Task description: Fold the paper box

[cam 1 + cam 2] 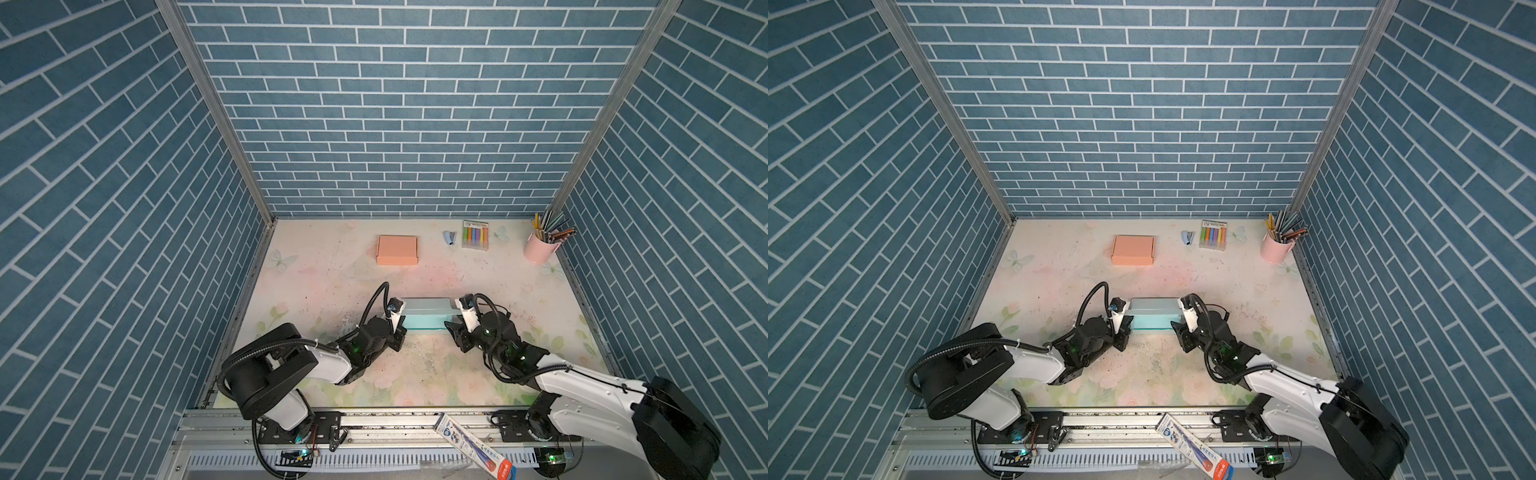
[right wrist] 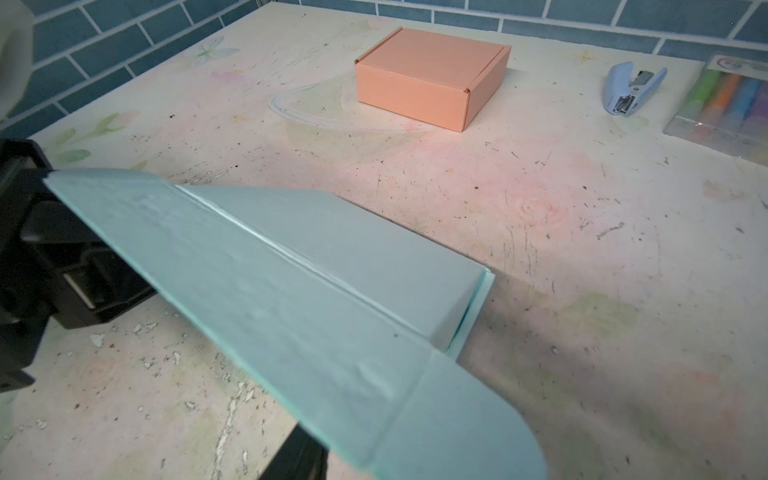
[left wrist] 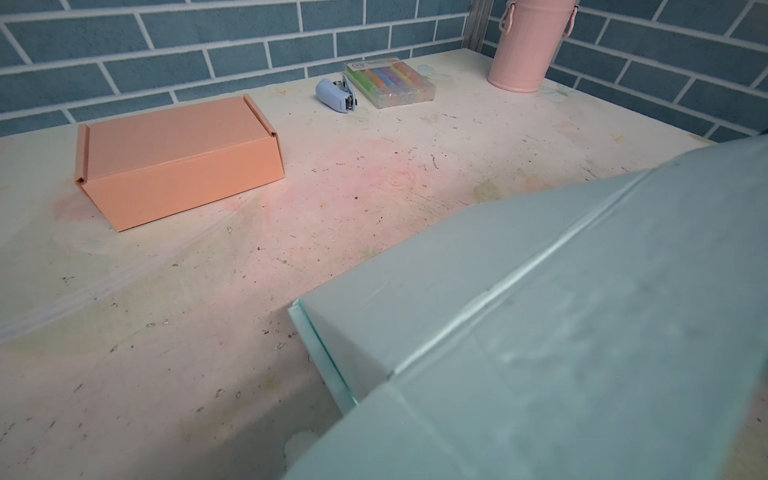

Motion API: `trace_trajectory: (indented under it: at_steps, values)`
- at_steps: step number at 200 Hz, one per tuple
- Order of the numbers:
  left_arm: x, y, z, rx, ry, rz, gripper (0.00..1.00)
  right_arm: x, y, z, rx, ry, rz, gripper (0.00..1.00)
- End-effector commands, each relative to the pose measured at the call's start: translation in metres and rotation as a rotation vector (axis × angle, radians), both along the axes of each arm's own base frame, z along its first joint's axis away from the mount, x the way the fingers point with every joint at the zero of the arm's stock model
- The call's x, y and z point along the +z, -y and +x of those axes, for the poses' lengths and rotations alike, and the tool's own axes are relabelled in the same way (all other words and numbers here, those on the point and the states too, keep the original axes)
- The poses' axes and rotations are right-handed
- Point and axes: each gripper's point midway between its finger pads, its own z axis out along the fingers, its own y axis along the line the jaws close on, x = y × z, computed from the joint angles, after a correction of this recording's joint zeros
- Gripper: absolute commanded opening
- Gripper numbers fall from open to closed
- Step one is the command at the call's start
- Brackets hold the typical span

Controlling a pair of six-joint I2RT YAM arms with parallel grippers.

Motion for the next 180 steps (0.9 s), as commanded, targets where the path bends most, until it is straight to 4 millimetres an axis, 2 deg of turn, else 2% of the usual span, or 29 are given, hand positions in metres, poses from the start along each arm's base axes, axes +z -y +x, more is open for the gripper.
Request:
trace_trajectory:
  at_steps: [1, 29, 63, 78, 91, 101, 122, 144, 169, 180]
  values:
    - [-0.011, 0.000, -0.010, -0.031, -0.027, 0.023, 0.00, 0.011, 0.004, -0.011, -0.013, -0.024, 0.090, 0.57]
    - [-0.012, 0.001, -0.010, -0.033, -0.026, 0.045, 0.00, 0.032, 0.023, -0.009, -0.116, -0.002, 0.127, 0.58]
    - [-0.016, 0.001, -0.010, -0.025, -0.028, 0.059, 0.01, 0.087, 0.042, 0.000, -0.227, 0.054, 0.147, 0.60]
    - [-0.014, 0.002, -0.010, -0.024, -0.025, 0.062, 0.00, 0.102, 0.043, 0.004, -0.255, 0.050, 0.148, 0.62]
    - [-0.011, 0.004, -0.009, -0.029, -0.020, 0.064, 0.01, 0.107, 0.033, 0.010, -0.230, 0.027, 0.132, 0.64]
    - [-0.010, 0.005, -0.010, -0.031, -0.017, 0.065, 0.01, 0.103, 0.019, 0.016, -0.194, -0.003, 0.104, 0.63]
    - [-0.007, 0.009, -0.012, -0.044, -0.015, 0.062, 0.02, 0.078, 0.000, 0.032, -0.185, -0.084, 0.028, 0.61]
    - [-0.003, 0.010, -0.015, -0.051, -0.016, 0.046, 0.03, 0.053, -0.019, 0.036, -0.119, -0.127, -0.009, 0.58]
    - [0.003, 0.012, -0.020, -0.076, -0.026, 0.014, 0.07, 0.024, -0.020, 0.036, -0.115, -0.165, -0.069, 0.54]
    - [0.004, 0.016, -0.025, -0.102, -0.043, -0.003, 0.15, 0.014, -0.017, 0.035, -0.120, -0.172, -0.086, 0.55]
